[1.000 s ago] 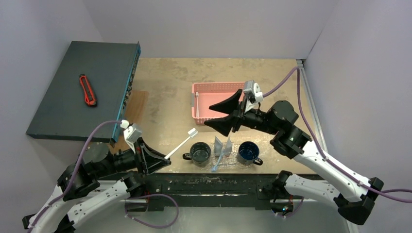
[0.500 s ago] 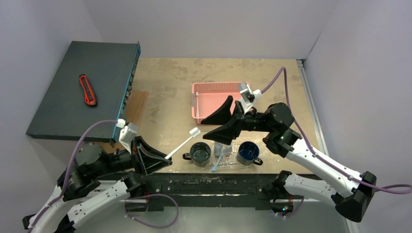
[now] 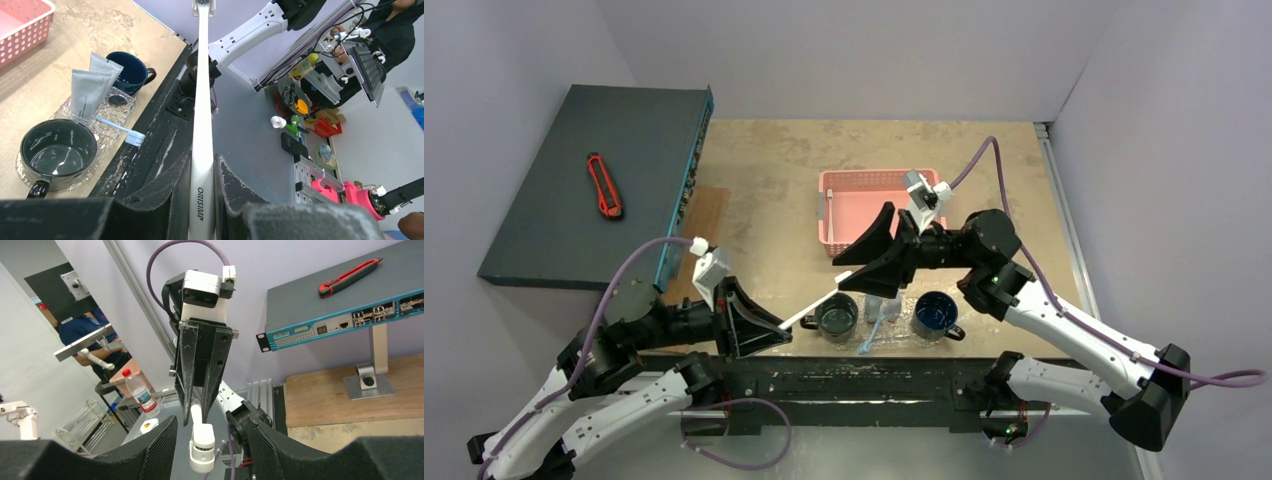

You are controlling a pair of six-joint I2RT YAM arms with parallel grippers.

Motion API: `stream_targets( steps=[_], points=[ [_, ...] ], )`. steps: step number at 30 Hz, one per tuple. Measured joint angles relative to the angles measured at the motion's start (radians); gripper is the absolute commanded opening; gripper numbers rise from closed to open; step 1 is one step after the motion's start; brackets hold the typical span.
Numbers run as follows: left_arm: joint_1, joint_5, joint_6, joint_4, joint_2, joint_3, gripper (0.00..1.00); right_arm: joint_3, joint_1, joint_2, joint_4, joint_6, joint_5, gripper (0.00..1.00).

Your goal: Prepare toiletry sets of a toothbrush and toothpaste on the tray

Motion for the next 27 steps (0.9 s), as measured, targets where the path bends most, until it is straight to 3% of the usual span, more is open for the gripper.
stream_targets(
  steps=[7,19,25,27],
  points=[
    [0.0,0.0,0.008,-0.001,0.002,0.0,0.0,0.002,0.0,0.006,-0.04,-0.012,-0.017,0.49],
    [0.0,-0.011,0.026,-0.01,0.011,0.002,0.0,0.01,0.0,0.006,-0.084,-0.028,-0.04,0.27],
    [0.0,-0.014,0.035,-0.016,0.016,0.002,0.0,0.013,0.0,0.007,-0.092,-0.027,-0.056,0.01],
    [0.0,-0.014,0.036,-0.016,0.016,0.002,0.0,0.016,0.0,0.009,-0.096,-0.027,-0.065,0.0]
  ],
)
